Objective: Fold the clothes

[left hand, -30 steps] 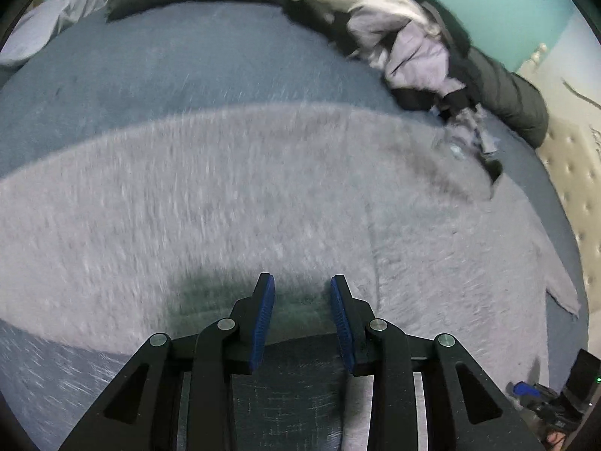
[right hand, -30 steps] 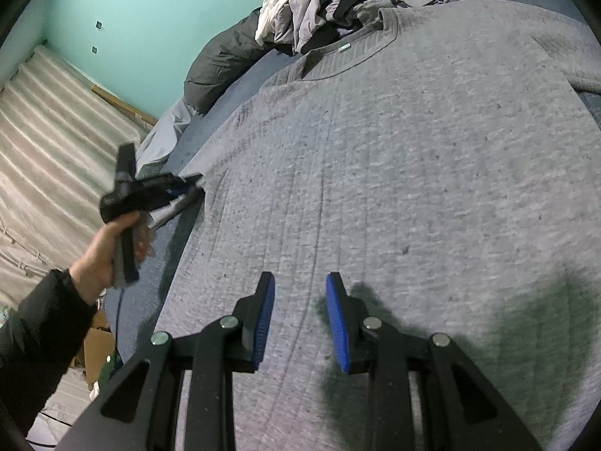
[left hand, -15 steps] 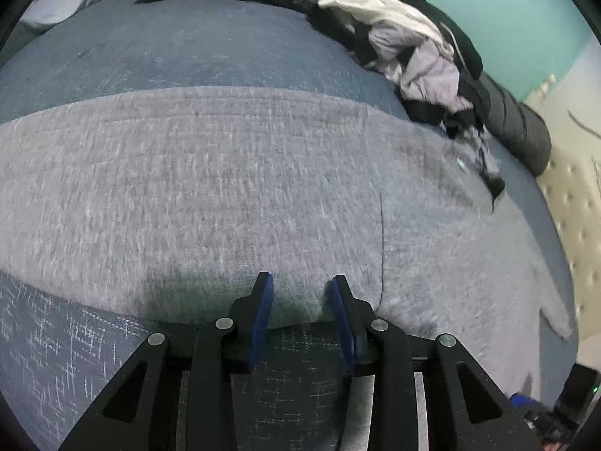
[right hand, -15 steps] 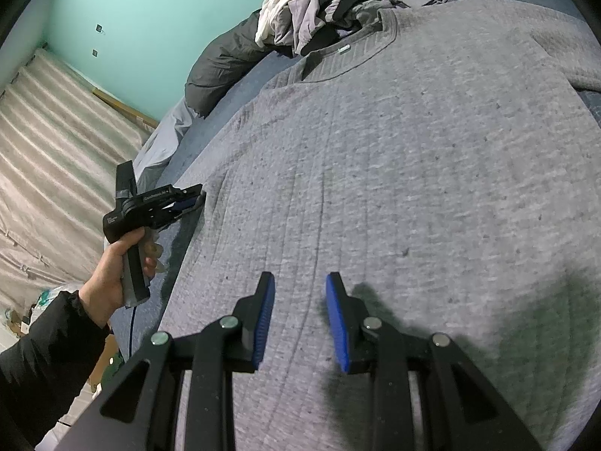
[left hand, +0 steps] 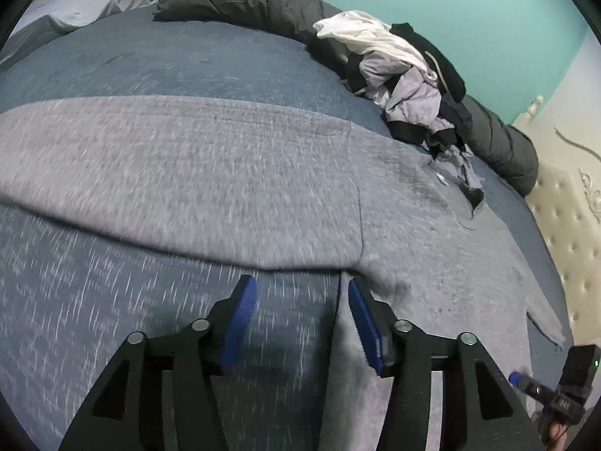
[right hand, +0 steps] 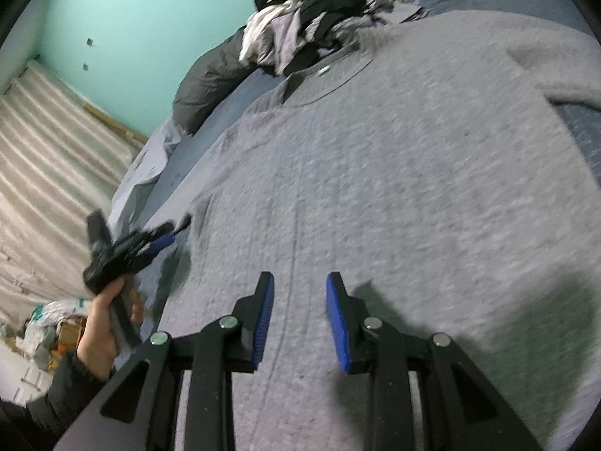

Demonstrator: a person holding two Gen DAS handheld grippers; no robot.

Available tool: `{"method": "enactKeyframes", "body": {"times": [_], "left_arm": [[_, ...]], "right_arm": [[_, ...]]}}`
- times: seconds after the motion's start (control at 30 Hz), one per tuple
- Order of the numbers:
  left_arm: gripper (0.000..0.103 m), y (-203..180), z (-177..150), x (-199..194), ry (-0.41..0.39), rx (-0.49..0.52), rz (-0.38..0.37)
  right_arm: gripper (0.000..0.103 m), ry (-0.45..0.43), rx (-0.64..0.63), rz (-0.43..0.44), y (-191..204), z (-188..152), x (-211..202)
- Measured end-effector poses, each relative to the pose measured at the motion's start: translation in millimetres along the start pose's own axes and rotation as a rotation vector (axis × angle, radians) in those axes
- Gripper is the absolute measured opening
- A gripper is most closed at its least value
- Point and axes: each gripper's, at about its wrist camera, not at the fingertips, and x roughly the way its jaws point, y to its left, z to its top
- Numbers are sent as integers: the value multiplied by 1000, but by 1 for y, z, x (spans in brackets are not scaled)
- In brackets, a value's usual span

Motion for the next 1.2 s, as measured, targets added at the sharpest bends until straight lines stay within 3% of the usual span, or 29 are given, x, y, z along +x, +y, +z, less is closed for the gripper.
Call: {"method": "enactKeyframes", "body": {"times": [0.03,0.1,0.4,0.77,1.0,1.2], "left_arm": [[58,1,-3,-1,0,0,-6],[62,5,-8,-4,1,-9,-16],[66,20,-12,-4,-19,-70,-43],[67,28,-13,6,-3,-122,-74],[68,30,-14,5,3,-130,-91],[69,33,-13,5,8,-140,-105]], "right_arm": [[52,-13,7,-7,-1,4,-2],[59,-19,-3,-1,1,14,-1],[59,0,-127,-83,34,106,37],[59,47,-224,-113,82,203,159],[59,90,-213,-180,79,226,213],[57,99,-211,-197,70,232,234]]}}
